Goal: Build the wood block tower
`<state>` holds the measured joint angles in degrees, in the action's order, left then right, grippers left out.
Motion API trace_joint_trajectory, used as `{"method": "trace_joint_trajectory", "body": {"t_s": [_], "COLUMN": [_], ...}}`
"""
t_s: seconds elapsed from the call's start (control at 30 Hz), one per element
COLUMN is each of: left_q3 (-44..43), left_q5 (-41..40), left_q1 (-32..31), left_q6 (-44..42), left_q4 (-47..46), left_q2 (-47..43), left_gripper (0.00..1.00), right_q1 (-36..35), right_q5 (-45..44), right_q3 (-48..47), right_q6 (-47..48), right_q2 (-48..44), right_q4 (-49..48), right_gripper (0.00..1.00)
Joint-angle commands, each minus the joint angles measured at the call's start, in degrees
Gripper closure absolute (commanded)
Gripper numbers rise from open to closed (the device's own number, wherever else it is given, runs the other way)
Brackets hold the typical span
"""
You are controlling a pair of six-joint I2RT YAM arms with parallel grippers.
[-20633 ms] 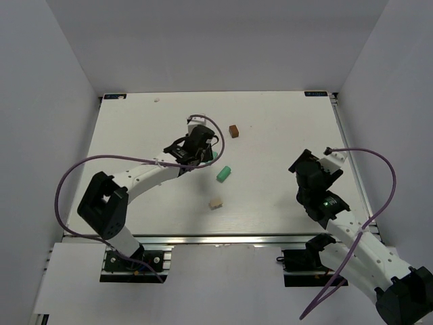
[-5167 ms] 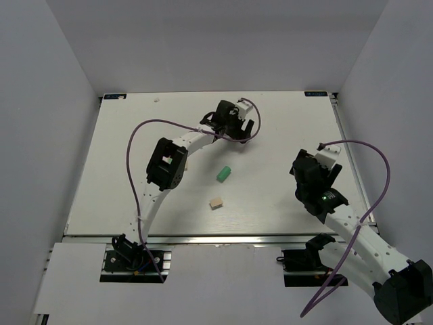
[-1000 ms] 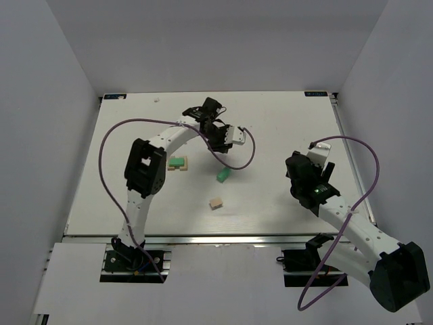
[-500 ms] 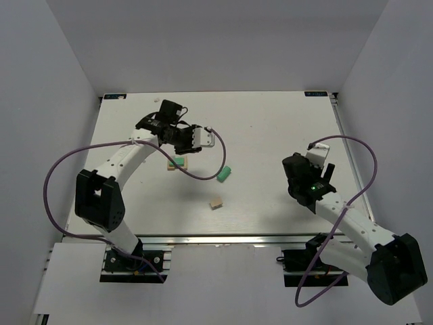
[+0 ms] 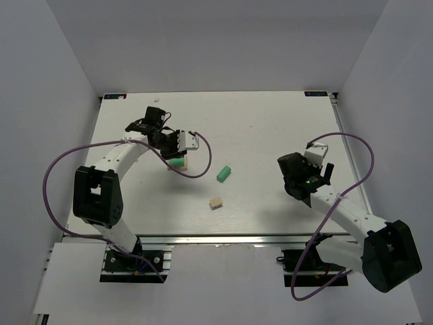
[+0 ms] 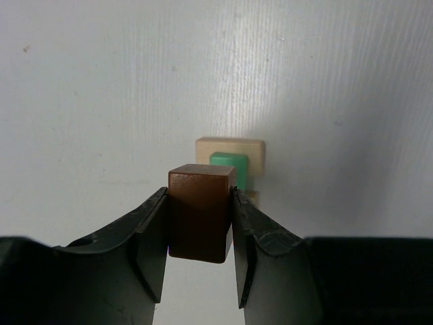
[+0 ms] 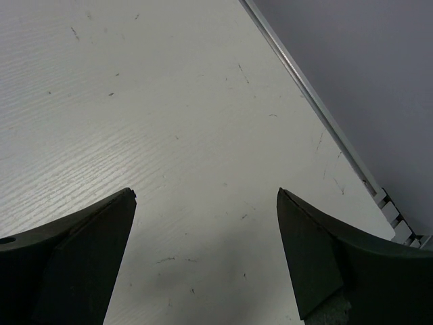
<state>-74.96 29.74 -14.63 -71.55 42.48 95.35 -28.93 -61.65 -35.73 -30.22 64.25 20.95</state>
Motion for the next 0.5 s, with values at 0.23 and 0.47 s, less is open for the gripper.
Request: {"method": "trace_joint_trajectory", "body": {"t_s": [0.23, 0.47], "left_q3": [7.02, 9.22], "left_q5": [1.73, 2.34], "left_q1": [1.62, 3.12], "left_q6": [-1.05, 1.15], "left_q4": [-5.64, -9.7], "left_q2": [-3.68, -2.72], "left_gripper": [0.8, 0.79], "right_q1": [0.1, 0.19], "right_q5": [-3.04, -3.3], "right_q3": [-2.51, -2.51], "right_q6": [-2.92, -3.27], "right_q2": [-1.49, -3.25], "right_q4": [1.72, 2.17], "right_gripper": [0.11, 0.11]}}
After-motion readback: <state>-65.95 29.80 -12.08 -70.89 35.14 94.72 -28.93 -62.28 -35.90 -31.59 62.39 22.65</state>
